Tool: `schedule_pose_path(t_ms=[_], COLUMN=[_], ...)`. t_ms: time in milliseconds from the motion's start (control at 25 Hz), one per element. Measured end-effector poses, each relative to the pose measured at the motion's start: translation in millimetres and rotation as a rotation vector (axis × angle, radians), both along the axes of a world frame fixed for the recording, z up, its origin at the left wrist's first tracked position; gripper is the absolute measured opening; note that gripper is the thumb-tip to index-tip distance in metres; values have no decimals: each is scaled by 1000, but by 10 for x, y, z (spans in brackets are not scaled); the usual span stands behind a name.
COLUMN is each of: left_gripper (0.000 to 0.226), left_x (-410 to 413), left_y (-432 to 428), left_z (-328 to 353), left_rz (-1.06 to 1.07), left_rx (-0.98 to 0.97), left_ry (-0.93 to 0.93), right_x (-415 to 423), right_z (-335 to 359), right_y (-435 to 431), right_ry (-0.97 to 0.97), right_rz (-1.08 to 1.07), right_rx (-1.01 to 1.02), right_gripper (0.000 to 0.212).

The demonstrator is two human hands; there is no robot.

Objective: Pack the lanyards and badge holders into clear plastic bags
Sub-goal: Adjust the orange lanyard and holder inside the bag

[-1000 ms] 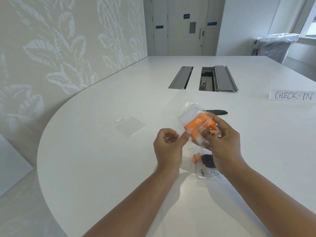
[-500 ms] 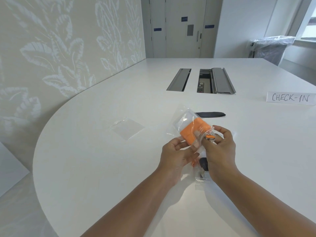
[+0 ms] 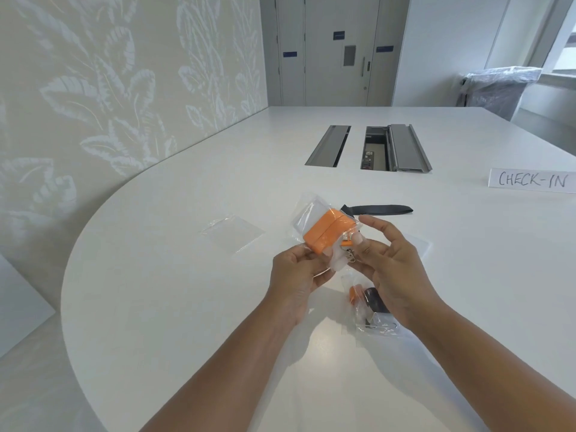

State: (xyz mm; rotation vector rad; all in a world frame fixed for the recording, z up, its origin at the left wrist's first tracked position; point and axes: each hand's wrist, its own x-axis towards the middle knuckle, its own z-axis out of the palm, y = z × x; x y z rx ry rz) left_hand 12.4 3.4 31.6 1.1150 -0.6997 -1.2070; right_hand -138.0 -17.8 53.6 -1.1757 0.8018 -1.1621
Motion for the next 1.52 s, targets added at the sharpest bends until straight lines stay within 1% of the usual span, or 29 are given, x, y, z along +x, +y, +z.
schedule_pose_path(t_ms=[120,320,440,560,640,720,760,840,880,960,1040,1080,1200,1240,1320,1400,1440,1520], left_gripper=[14,16,21,20,21,25,27,35,42,57,72,71,25,18,18,15,14,13], left_x=[9,-44,-62,-44,-43,-50,-54,-79,-98,-148,-183,-192,-179,-176,-169,-165,-161,-144], left_y=[12,63,78,91,96,104,111,131,134,126,108,104,112,124,129,127,125,125], left_z=[-10,7,4,0,-7,-12,-7,4,2,-9,-17,-13,20,34,32,45,57,70], left_rz=[-16,-99,-78,-85,-123,-167,-180,-198,-184,-92,38,99,203,220,237,213,194,157], left_rx=[-31,-70,-95,-97,-84,-70,-64,-74,-83,-75,-25,-10,-39,-36,-23,-5,7,21], left_ry=[-26,-13,-39,-70,-110,-167,-199,-256,-275,-304,-313,-310,-321,-333,-341,-278,-223,-113], right_x=[-21,-48,-54,-82,-105,-118,-117,-112,-110,-106,-109,-104,-66,-53,-45,-47,-48,-35], right_z=[14,30,37,42,36,28,34,55,63,48,22,12,-27,-34,-70,-139,-164,-167], right_y=[1,6,5,-10,-37,-48,-38,-8,5,-1,-27,-33,11,37,49,18,2,0], right_ry=[15,29,67,126,159,144,124,96,91,114,208,256,406,460,528,547,553,543], right_rz=[-26,-143,-96,-59,-40,-3,-10,-90,-146,-268,-378,-390,-336,-324,-313,-327,-345,-356], right_rx=[-9,-29,-28,-40,-8,30,40,43,40,24,-64,-128,-328,-415,-607,-757,-790,-773], right_gripper=[60,50,58,64,58,47,41,27,20,12,14,16,23,29,34,32,30,28])
